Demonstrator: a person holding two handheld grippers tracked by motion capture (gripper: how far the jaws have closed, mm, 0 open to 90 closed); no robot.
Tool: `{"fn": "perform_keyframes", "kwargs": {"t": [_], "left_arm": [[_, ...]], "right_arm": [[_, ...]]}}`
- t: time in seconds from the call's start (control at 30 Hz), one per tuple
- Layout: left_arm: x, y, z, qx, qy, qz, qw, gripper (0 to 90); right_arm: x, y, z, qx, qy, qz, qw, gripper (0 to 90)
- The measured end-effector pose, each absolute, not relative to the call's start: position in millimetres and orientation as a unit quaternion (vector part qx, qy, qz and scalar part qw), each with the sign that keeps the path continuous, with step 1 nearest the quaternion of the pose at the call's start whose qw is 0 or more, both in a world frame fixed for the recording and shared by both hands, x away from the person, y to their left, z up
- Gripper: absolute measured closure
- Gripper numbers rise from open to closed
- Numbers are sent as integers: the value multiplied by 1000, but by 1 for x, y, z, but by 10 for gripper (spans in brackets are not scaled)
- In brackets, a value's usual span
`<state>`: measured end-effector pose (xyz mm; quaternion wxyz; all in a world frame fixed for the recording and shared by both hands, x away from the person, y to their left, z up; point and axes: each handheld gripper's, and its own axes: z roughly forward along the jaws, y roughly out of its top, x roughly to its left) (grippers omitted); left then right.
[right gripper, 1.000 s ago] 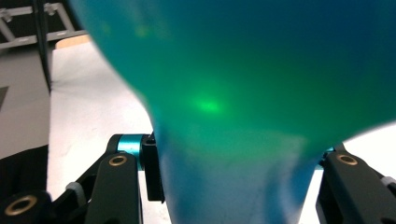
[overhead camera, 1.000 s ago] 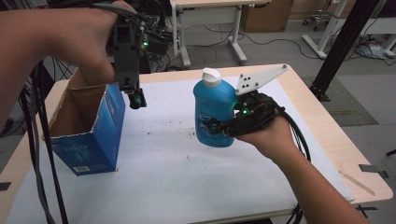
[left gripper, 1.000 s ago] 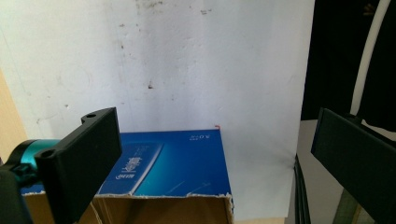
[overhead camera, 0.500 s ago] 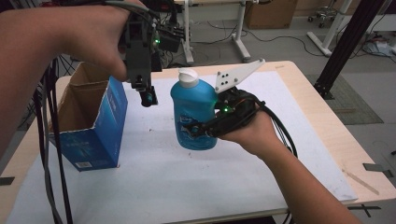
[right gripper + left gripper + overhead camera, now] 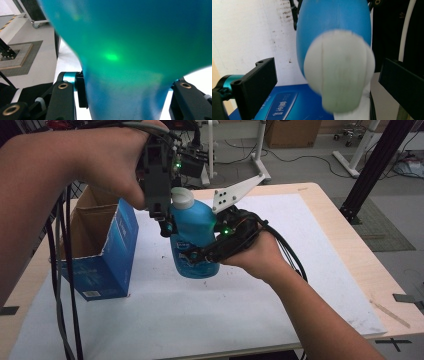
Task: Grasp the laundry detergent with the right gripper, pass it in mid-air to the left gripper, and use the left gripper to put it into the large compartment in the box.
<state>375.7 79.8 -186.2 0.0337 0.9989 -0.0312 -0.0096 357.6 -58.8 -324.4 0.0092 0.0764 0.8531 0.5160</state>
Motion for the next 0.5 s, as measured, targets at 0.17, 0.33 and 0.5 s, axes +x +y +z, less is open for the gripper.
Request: {"fn": "perform_keyframes", "kwargs": {"t": [0.17, 0.33, 0.5], "left_arm": [[374, 76, -187, 999, -35, -8, 31, 17], [372, 75, -188, 999, -38, -6, 31, 17], [369, 72, -190, 999, -44, -1, 32, 17]], "right_arm": [[358, -52, -320, 71, 854, 515, 7, 458], [358, -49, -319, 68, 854, 515, 2, 458], [359, -49, -319, 68, 853, 518, -2, 459]]}}
